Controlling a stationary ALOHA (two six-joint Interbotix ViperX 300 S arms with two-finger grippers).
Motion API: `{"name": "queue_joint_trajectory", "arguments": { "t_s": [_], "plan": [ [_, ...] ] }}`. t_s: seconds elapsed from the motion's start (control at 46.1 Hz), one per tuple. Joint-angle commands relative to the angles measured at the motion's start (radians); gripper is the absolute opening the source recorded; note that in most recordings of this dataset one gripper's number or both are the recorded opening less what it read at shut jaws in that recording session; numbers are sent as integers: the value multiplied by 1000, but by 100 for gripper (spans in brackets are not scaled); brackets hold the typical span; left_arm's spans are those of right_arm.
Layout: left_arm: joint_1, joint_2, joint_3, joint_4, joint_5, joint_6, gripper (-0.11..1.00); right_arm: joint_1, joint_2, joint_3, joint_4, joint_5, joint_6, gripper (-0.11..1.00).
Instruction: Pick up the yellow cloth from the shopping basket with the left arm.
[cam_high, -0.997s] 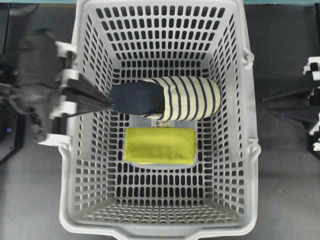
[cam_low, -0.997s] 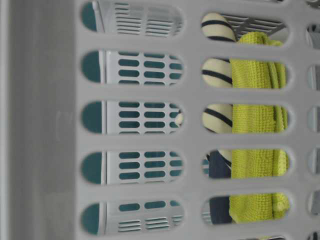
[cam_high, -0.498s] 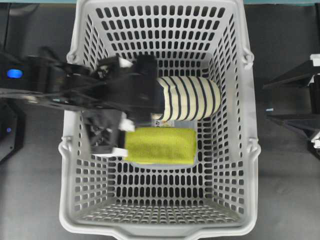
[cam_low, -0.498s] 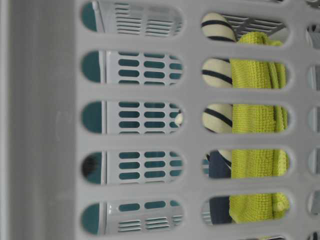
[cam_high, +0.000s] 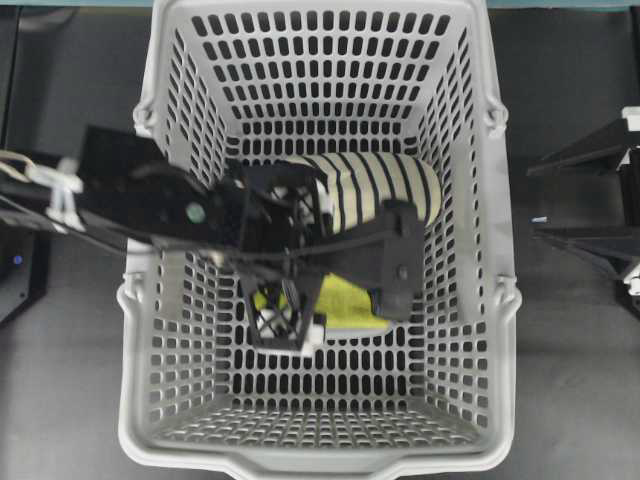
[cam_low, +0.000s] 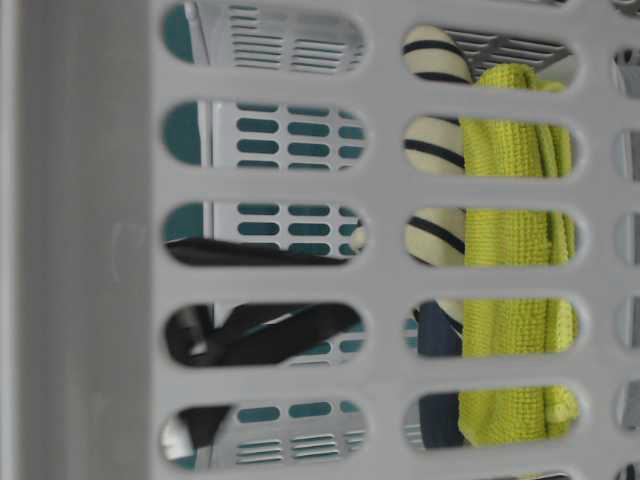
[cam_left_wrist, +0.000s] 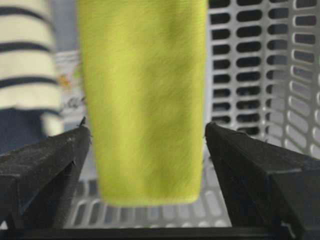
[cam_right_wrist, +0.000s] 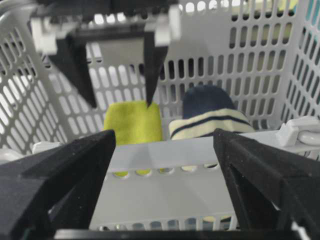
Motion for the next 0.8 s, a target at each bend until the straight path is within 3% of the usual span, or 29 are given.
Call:
{"name": "queue_joint_trajectory", "arguments": {
  "t_s": [0.0, 0.26, 0.585, 0.693, 0.78],
  "plan": [
    [3, 3, 15, 3, -49, -3, 90, -3, 2, -18, 3, -12, 3, 76],
    [8, 44, 112, 5, -204, -3, 90, -3, -12, -18, 5, -12, 6, 76],
    [8, 48, 146, 3, -221, -5, 89, -3, -17, -17, 5, -14, 8, 76],
    [8, 48, 149, 3, -222, -2, 79, -3, -18, -17, 5, -14, 8, 76],
    [6, 48, 149, 3, -219, 6, 62, -3, -25, -17, 5, -14, 6, 76]
  ]
}}
